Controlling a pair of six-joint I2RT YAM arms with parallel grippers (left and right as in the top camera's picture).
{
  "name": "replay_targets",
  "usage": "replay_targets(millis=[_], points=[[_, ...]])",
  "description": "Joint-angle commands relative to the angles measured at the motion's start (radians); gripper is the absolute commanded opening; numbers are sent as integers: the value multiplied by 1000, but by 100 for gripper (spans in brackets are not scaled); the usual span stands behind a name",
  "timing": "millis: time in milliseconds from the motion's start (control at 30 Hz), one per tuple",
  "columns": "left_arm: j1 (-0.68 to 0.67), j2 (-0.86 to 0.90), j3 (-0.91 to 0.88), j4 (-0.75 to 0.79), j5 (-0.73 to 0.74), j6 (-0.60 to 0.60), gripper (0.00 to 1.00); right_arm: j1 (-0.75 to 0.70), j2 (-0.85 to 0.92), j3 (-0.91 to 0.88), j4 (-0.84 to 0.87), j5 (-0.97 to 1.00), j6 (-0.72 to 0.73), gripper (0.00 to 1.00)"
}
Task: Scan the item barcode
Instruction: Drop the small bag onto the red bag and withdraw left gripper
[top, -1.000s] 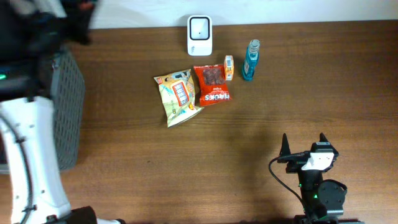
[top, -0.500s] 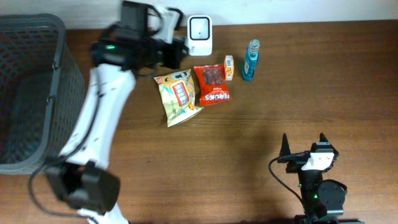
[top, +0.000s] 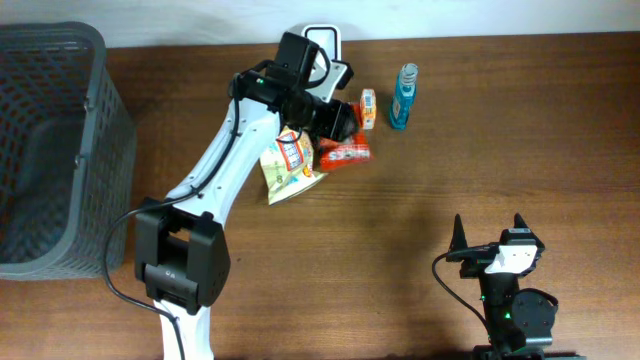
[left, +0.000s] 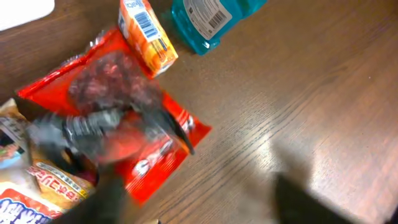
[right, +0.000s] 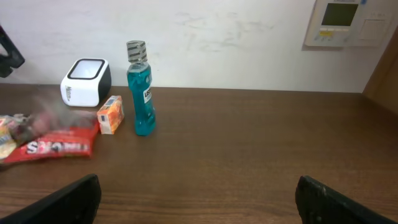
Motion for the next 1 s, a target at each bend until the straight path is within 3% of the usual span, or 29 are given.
replay_targets(millis=[0,300,667,833,900,967], points=[[16,1,11,3,-10,-2,99,-5,-3,-7,-4,12,0,98],[95,-97,73,-71,-10,-3,99,-5,-3,-7,-4,12,0,98],[268,-346,73,-371,-15,-2,99,-5,-3,-7,-4,12,0,99],[330,-363,73,-518,-206,-25,94,-5,-3,-7,-4,12,0,98],[375,-363,73,-603,-327,-143,95,-5,-3,-7,-4,12,0,99],[407,-363,73,-644,-382,-170,98,-5,-3,-7,-4,12,0,98]])
